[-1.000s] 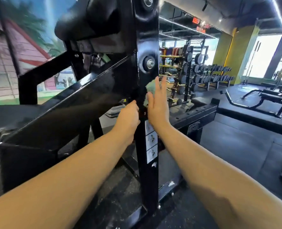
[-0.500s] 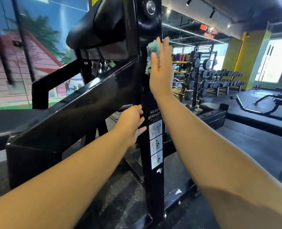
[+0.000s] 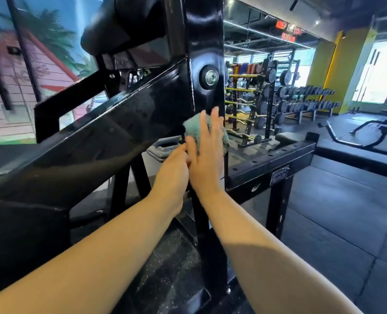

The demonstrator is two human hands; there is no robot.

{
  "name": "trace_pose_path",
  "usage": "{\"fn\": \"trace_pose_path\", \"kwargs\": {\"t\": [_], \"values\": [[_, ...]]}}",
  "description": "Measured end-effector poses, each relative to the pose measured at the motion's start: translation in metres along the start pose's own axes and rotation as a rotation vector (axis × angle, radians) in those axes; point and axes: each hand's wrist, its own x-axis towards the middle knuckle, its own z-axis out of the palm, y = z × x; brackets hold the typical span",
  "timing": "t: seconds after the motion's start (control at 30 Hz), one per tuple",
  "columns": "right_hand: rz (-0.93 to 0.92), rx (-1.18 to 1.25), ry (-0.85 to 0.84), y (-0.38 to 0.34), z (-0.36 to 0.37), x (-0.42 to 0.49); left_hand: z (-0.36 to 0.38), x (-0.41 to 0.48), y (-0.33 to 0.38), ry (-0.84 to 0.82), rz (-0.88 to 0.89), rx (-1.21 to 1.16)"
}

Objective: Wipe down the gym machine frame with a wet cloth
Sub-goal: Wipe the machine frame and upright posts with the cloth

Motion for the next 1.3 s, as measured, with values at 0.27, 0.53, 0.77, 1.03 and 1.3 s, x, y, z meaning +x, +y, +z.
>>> {"fn": "trace_pose_path", "kwargs": {"t": [0.27, 0.53, 0.77, 1.03, 1.3], "values": [[0.310, 0.126, 0.050, 0.010, -0.012, 0.006, -0.007, 0.003, -0.013, -0.002, -0.041, 0.095], [0.098, -0.010, -0.071, 0.042, -0.017, -0.028, -0.013, 0.003, -0.015, -0.006, -0.049, -0.035], [0.163, 0.080, 0.026, 0.003, -0.005, -0.003, -0.007, 0.004, -0.029, 0.016, -0.033, 0.066], [0.679, 0.195, 0.000, 0.044, -0.009, -0.063, -0.009, 0.010, -0.053, -0.039, 0.047, 0.223], [0.352, 0.077, -0.075, 0.052, 0.000, -0.104, -0.021, 0.005, -0.073, -0.095, 0.021, 0.131]]}}
